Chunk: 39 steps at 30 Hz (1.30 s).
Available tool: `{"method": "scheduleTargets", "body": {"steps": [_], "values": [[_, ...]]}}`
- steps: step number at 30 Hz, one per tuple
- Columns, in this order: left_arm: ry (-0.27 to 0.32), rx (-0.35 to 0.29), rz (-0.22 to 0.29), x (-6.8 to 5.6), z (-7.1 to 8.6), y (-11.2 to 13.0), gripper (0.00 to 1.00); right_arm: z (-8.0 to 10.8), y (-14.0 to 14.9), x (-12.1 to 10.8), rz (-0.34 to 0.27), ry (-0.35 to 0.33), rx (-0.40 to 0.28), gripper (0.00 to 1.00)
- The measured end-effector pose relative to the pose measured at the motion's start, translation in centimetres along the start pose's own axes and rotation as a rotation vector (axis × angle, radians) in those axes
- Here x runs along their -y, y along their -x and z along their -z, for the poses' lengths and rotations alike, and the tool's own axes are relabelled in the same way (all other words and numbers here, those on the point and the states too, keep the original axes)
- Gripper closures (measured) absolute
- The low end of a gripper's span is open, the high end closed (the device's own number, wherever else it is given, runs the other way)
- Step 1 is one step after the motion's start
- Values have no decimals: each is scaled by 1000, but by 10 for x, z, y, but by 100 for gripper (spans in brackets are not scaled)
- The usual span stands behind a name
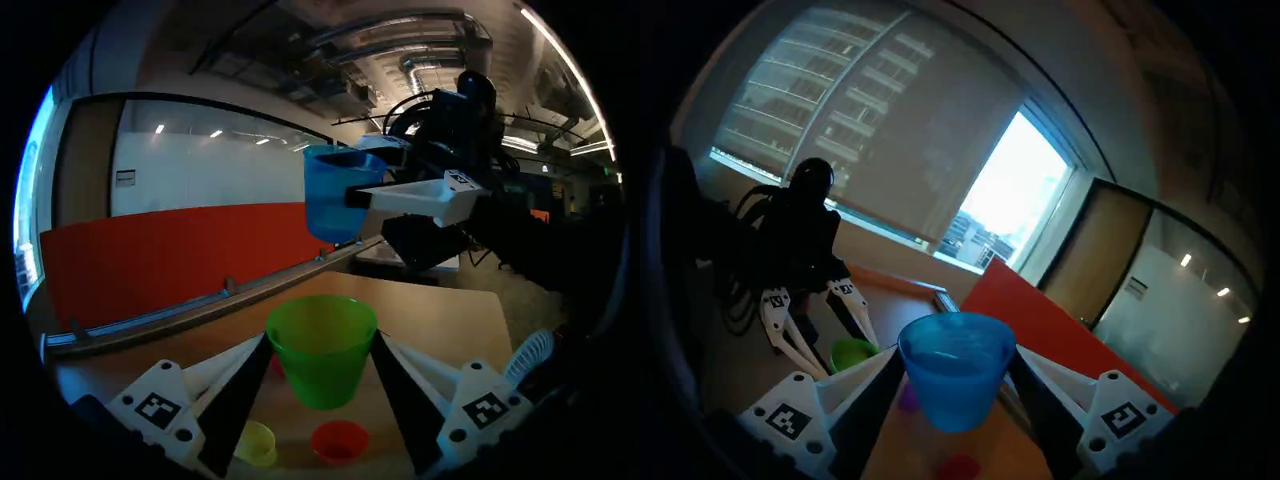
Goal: Pour water
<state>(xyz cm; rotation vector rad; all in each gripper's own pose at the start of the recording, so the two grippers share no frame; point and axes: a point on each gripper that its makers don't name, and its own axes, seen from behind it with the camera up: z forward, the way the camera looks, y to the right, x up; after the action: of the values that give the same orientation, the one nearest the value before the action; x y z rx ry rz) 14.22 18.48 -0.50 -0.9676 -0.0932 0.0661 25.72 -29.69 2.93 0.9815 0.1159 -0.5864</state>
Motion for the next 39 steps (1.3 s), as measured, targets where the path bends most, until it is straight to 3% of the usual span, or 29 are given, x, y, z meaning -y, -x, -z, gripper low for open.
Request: {"method": "scheduleTargets", "body": {"steps": [14, 39], "values": [[2, -24, 14, 2, 2, -4, 14, -22, -9, -4, 196, 5, 34, 10], [12, -23, 4, -1, -2, -7, 14, -38, -6, -21, 453, 50, 88, 10]]}}
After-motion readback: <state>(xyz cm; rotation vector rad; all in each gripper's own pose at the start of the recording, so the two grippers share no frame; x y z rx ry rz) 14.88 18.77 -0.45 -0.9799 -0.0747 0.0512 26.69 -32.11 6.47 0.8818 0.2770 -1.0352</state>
